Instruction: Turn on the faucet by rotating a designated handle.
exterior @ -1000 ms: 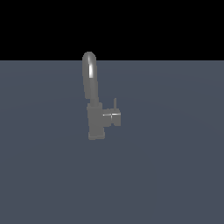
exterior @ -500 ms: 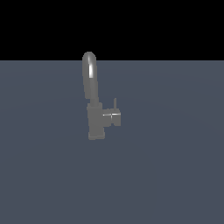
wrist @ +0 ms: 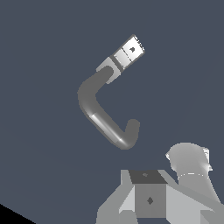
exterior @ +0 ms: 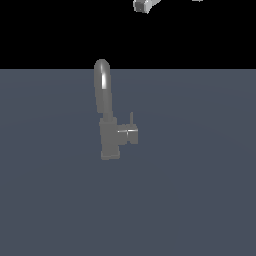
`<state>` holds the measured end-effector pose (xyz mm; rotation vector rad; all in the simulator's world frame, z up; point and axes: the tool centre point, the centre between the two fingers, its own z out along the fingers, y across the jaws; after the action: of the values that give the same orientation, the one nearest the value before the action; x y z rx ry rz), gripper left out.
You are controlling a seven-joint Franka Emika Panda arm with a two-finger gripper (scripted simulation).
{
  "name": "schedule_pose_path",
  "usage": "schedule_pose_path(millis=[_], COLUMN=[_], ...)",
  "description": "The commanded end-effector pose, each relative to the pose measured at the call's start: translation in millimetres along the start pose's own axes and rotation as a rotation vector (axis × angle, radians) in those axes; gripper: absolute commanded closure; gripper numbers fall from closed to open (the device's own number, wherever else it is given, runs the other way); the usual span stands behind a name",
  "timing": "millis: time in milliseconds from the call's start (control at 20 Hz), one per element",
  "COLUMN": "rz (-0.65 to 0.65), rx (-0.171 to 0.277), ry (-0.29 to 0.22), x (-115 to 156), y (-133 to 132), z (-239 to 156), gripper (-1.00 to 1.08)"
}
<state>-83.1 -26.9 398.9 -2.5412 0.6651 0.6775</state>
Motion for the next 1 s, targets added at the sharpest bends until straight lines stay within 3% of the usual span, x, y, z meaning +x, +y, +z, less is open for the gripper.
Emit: schedule_pose_path(millis=[0, 950], rz=[0.037, 0.358], rx=[0.038, 0.364], ry=[-0.046, -0.443], x=[16, 141], y=[-2, -3], z=[5, 77], gripper=[1.08, 1.08])
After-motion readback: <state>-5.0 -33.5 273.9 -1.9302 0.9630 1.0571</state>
